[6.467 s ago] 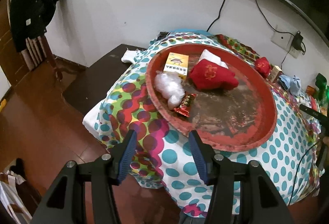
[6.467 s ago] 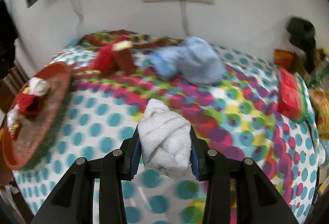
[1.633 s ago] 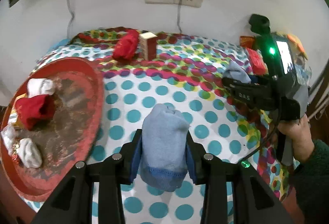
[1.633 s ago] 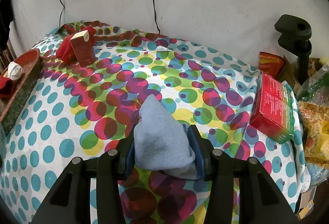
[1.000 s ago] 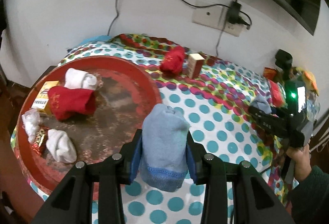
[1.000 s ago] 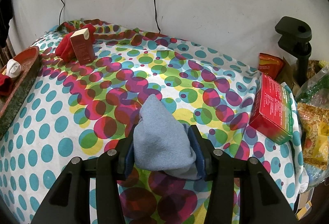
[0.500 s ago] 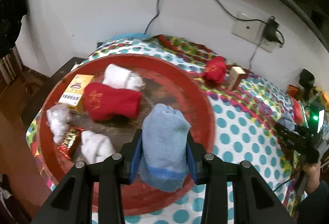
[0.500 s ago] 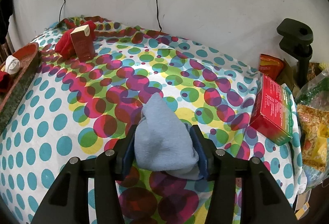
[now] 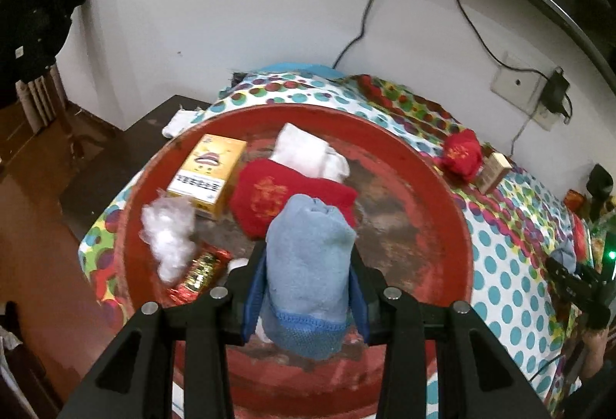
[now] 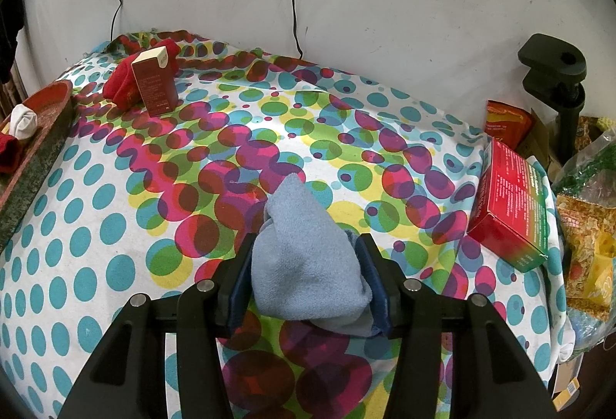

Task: Organize objects
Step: 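Lower the blue sock into the tray and open the left gripper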

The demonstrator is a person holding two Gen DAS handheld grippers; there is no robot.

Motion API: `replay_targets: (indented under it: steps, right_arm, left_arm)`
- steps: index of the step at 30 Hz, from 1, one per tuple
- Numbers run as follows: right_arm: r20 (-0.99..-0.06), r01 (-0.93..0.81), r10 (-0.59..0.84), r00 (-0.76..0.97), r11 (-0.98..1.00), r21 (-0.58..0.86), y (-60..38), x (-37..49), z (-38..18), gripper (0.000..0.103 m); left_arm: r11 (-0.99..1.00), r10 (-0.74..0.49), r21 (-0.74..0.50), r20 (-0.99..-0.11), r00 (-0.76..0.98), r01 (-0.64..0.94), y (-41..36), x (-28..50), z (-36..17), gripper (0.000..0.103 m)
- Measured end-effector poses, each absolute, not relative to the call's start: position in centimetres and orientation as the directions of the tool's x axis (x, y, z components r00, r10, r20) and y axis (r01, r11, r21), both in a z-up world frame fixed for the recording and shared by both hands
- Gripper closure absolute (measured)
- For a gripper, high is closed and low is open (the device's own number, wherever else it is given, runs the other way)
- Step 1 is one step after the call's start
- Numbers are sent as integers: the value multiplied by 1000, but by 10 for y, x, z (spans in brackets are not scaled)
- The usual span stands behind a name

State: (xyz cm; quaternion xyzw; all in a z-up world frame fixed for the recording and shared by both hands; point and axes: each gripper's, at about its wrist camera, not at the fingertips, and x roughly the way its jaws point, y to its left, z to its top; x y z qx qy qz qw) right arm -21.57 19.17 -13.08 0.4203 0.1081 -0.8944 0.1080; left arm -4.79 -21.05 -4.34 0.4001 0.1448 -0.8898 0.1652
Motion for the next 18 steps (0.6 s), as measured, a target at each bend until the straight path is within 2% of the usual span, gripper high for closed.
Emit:
replay_targets:
  steps: [5, 10, 18]
  right_arm:
    - [-775, 284, -103, -623, -953, -102, 193, -216, -131, 54]
    - [-776, 284, -102, -623, -953, -102, 193, -216, -131, 54]
    - [-776, 282, -99, -623, -954, -105, 193, -217, -131, 54]
  left_arm:
    - [-904, -194, -107, -760, -620, 414, -225, -54, -39, 63]
    - [-910, -244, -37, -757, -606, 413, -237, -64, -33, 63]
    - [-911, -224, -40, -789, -573, 411, -262, -77, -42, 63]
